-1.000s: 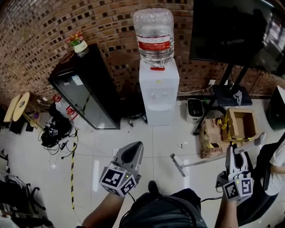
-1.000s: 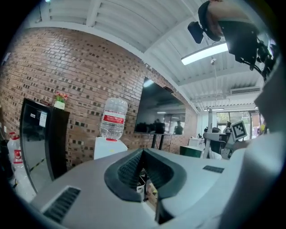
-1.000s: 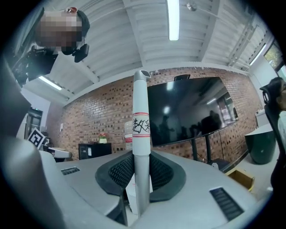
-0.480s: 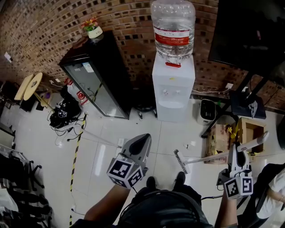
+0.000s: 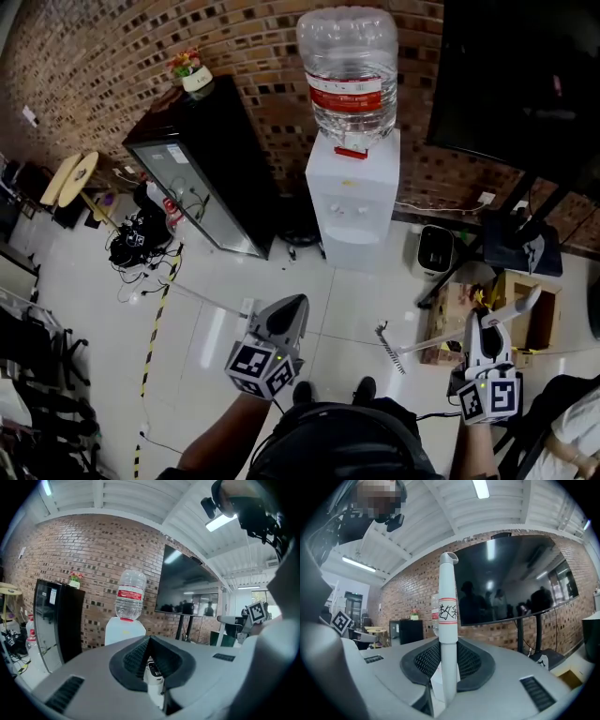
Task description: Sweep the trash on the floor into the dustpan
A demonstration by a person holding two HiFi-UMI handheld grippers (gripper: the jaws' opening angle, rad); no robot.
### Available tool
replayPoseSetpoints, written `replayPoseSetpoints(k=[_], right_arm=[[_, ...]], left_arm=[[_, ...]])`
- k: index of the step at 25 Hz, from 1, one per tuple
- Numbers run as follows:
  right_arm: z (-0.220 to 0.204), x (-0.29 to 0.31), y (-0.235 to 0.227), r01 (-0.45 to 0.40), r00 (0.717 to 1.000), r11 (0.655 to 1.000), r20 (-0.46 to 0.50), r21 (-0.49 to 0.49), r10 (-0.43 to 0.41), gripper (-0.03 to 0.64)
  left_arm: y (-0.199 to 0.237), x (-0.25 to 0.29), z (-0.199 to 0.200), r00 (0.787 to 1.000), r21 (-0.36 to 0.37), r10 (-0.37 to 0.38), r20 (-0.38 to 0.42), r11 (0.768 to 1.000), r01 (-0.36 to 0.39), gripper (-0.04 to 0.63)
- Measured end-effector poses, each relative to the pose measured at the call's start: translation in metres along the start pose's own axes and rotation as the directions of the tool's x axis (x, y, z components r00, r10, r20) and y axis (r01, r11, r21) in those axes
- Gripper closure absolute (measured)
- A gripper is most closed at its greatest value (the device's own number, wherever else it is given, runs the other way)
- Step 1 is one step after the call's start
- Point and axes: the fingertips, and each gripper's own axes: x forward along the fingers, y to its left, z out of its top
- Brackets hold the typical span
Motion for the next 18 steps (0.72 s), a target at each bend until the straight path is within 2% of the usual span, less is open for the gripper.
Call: replayPoseSetpoints(k=[9,13,16,18], right_arm=[[-0.046,0.032,-0.077,0.015,0.998,1.000,-0.056,-0.024,-0.016,0.529],[-0.069,0.054,-0.105,0.029,0.997,0.999,-0.076,-0.039,-0.032,0.531],[-0.088,0.072,-0.124,0.051,0.995,0.998,-0.078,-0.042,-0.055,0.531],[-0.107,0.080,-0.135,0.067,0.993,0.997,-0.092,-0.049,-0.071,0.531]], left_arm=[[-0.014,0.046,-0.026,0.999,-0.028,0.042,-0.008,0.999,-0.043,0.572],[-0.020,0.063,-0.047,0.998,-0.030,0.016,-0.053,0.999,-0.018,0.571],[-0.015,0.076,-0.051,0.998,-0.024,0.000,-0.056,1.000,-0.002,0.571],[-0.006,0.081,-0.057,0.999,-0.050,-0.001,-0.054,0.999,-0.001,0.572]])
